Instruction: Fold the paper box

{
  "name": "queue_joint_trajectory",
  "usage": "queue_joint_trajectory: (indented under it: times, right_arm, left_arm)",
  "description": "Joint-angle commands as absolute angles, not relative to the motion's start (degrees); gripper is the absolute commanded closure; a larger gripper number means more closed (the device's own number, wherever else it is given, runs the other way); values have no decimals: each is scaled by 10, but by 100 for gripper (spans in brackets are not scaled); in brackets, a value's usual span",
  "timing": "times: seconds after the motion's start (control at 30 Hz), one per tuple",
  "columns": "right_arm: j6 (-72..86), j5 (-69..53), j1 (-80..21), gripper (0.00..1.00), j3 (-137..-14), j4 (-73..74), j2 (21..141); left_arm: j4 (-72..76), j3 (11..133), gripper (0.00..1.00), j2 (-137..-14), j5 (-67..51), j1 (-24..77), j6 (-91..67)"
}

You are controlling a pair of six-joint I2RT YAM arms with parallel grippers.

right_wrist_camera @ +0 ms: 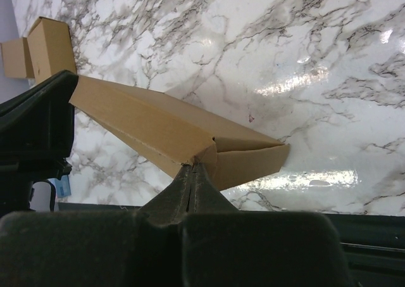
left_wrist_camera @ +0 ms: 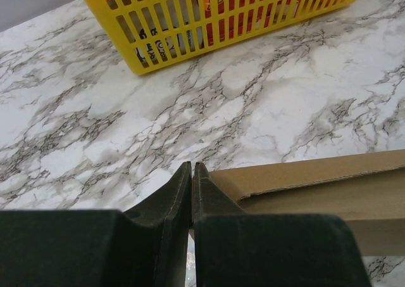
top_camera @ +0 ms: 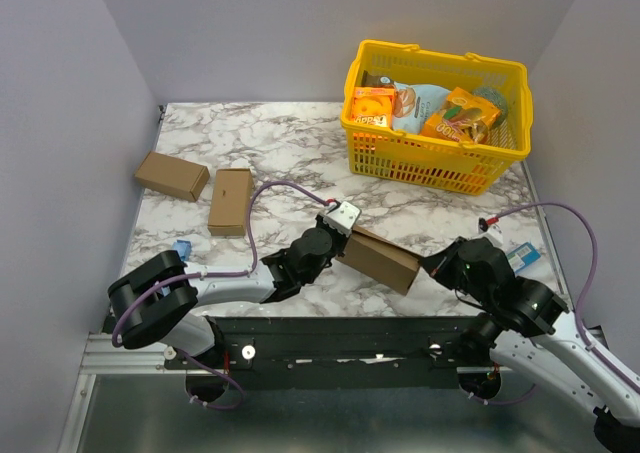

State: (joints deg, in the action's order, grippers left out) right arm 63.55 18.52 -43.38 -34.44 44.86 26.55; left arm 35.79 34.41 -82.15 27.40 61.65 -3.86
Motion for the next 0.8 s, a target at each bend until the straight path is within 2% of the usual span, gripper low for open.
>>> queue_joint_trajectory:
  times: [0.0,0.77]
  right_arm:
    - [673,191,-431,100,-336,403,249]
    - [735,207,-430,100,-306,409,189]
  left_arm:
    - [229,316,85,-855,239,637,-43]
    - [231,317,85,-884,256,654,-22]
